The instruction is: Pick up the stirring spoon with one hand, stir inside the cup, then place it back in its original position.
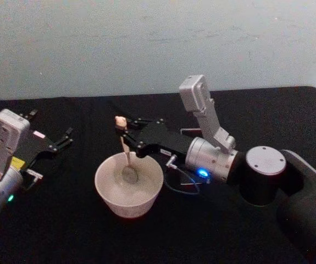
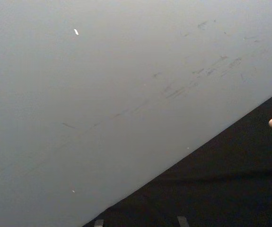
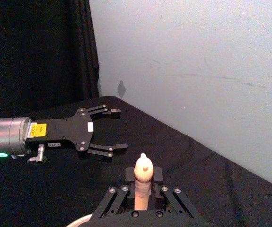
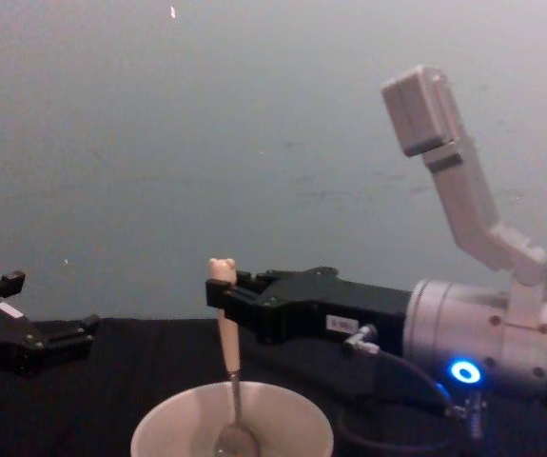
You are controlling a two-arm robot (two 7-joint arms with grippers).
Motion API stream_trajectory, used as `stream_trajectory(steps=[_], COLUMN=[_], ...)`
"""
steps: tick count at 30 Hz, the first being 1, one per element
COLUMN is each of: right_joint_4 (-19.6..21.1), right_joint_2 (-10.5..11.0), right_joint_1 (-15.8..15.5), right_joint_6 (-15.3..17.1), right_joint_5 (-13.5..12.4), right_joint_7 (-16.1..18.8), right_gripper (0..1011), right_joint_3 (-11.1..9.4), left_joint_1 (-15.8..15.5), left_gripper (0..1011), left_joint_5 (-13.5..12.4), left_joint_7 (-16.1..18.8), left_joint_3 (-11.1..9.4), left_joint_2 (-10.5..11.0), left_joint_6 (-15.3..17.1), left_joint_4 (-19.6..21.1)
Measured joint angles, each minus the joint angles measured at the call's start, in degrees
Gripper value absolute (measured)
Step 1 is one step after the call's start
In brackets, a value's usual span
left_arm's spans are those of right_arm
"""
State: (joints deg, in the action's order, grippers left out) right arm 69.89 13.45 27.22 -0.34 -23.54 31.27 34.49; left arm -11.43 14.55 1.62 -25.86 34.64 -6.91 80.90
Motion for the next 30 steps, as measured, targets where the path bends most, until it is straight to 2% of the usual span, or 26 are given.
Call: stream_trajectory(steps=[9, 12, 18, 24, 30], right_joint_4=[4.62, 7.67, 12.19, 14.96, 14.94], right_joint_2=[3.56, 5.60, 8.27, 9.42, 8.96], right_joint_1=[-2.65, -4.37, -6.56, -7.55, -7.02], right_joint_6=[0.75, 1.70, 3.39, 4.59, 4.75], right_joint_5=[-0.78, -2.00, -4.38, -6.16, -6.51], right_joint_7=[1.84, 2.91, 4.47, 5.16, 4.73], right_gripper=[211, 211, 211, 211, 211], right_joint_3=[-1.30, -1.71, -1.80, -0.86, 0.30], left_joint_1=[0.00, 0.00, 0.00, 0.00, 0.00], left_gripper=[1001, 1001, 1001, 1002, 1002], left_joint_5=[0.00, 0.00, 0.00, 0.00, 0.00], left_joint_7=[0.00, 0.00, 0.00, 0.00, 0.00], left_joint_3=[0.00, 0.00, 0.00, 0.00, 0.00], left_joint_2=[0.00, 0.00, 0.00, 0.00, 0.00], left_joint_6=[0.00, 0.00, 0.00, 0.00, 0.00], left_joint_4=[0.00, 0.00, 0.00, 0.00, 0.00])
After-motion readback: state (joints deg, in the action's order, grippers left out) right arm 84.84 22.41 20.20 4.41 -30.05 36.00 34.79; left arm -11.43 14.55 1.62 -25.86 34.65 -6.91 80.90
